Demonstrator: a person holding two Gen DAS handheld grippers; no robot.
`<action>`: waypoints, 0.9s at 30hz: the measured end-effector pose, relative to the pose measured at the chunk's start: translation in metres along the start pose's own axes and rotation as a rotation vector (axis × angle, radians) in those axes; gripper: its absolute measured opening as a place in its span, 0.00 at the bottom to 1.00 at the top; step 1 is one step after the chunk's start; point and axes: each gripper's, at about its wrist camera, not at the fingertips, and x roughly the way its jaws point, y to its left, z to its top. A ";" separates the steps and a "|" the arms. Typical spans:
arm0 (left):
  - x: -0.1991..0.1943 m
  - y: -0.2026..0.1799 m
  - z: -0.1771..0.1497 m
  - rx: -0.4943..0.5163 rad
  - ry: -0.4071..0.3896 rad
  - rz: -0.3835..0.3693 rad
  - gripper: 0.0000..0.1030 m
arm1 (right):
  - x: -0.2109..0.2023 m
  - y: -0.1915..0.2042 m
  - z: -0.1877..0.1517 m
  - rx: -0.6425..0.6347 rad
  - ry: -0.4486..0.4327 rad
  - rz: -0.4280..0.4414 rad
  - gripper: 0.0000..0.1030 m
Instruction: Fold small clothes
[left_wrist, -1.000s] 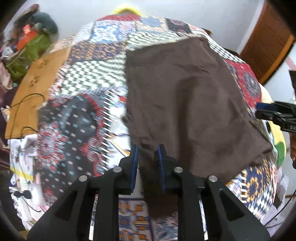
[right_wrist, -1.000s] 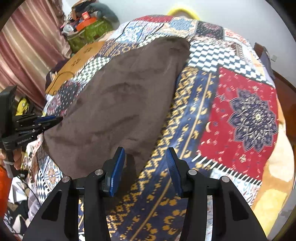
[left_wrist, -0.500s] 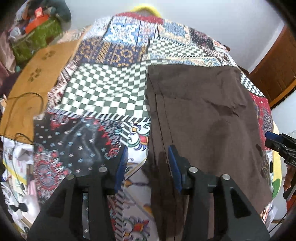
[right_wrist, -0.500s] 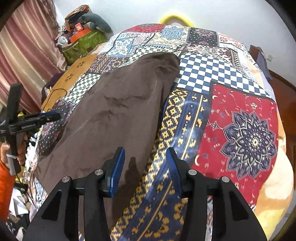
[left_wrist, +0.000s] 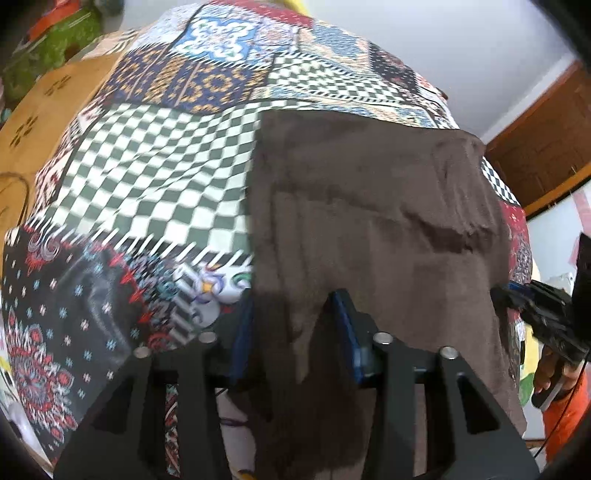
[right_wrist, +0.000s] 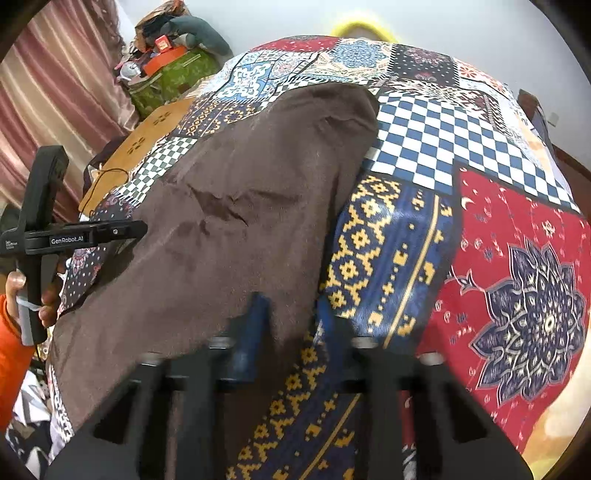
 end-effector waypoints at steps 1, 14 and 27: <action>0.001 -0.004 0.002 0.018 0.001 0.010 0.28 | 0.001 -0.002 0.001 0.006 0.001 0.003 0.05; -0.008 -0.018 0.013 0.062 -0.011 0.099 0.22 | -0.038 -0.013 0.003 0.021 -0.057 -0.095 0.14; -0.080 -0.002 -0.066 0.051 -0.027 0.125 0.45 | -0.064 0.032 -0.045 0.010 -0.009 -0.028 0.43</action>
